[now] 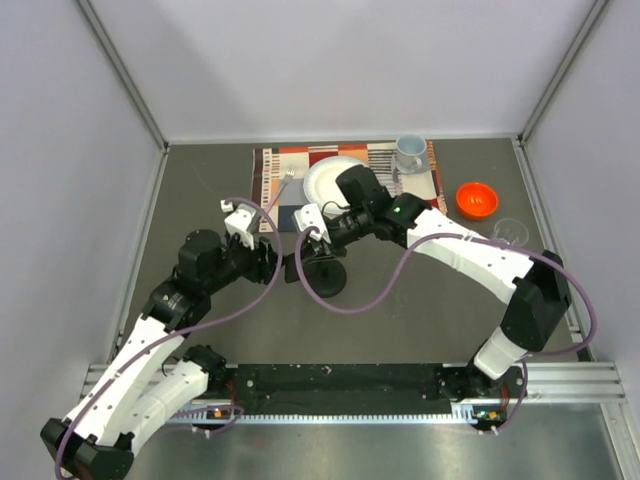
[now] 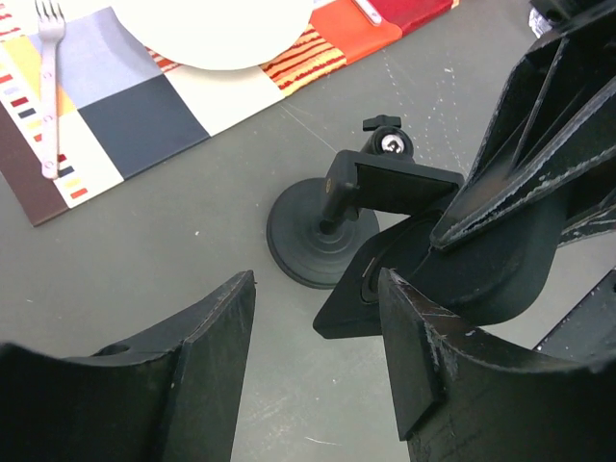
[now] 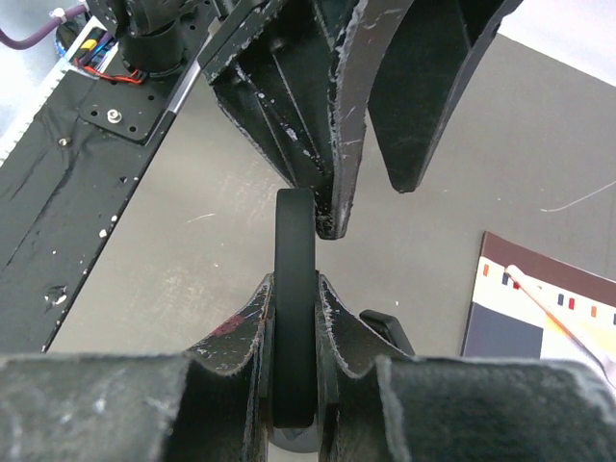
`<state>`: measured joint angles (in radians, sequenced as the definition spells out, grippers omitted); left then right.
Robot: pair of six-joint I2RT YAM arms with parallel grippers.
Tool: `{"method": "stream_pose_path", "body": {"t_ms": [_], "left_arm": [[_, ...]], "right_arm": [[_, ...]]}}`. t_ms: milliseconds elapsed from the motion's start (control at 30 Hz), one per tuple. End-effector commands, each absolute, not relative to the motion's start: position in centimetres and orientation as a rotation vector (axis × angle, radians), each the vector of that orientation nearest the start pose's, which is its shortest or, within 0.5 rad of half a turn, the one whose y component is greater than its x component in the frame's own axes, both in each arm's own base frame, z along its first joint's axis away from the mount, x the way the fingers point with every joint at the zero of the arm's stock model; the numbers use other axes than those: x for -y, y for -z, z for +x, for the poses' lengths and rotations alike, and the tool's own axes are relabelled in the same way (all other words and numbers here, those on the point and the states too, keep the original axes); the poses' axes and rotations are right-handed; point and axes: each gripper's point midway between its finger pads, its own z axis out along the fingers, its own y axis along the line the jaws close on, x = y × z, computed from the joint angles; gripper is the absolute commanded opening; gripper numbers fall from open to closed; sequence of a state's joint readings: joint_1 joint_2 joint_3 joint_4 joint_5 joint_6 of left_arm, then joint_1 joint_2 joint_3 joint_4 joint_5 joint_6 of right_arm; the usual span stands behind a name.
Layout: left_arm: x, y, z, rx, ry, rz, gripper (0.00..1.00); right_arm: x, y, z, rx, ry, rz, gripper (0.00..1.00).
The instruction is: Place the phone on the phone stand
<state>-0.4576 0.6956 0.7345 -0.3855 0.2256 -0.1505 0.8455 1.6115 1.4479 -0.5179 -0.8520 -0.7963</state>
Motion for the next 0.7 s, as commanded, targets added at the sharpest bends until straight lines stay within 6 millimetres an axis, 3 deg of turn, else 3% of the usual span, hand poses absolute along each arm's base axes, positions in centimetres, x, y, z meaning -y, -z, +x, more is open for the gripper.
{"method": "stream_pose_path", "body": {"t_ms": [0, 433, 667], "left_arm": [[17.0, -24.0, 23.0, -1.853, 0.659, 0.484, 0.59], [17.5, -23.7, 23.2, -1.861, 0.682, 0.505, 0.6], [19.1, -23.5, 23.3, -1.874, 0.75, 0.586, 0.5]], "right_arm": [[-39.9, -28.7, 20.3, -0.918, -0.986, -1.787, 0.0], [-39.3, -28.5, 20.8, -0.935, -1.044, -1.775, 0.0], [-38.7, -28.4, 20.0, -0.934, -1.055, -1.782, 0.0]]}}
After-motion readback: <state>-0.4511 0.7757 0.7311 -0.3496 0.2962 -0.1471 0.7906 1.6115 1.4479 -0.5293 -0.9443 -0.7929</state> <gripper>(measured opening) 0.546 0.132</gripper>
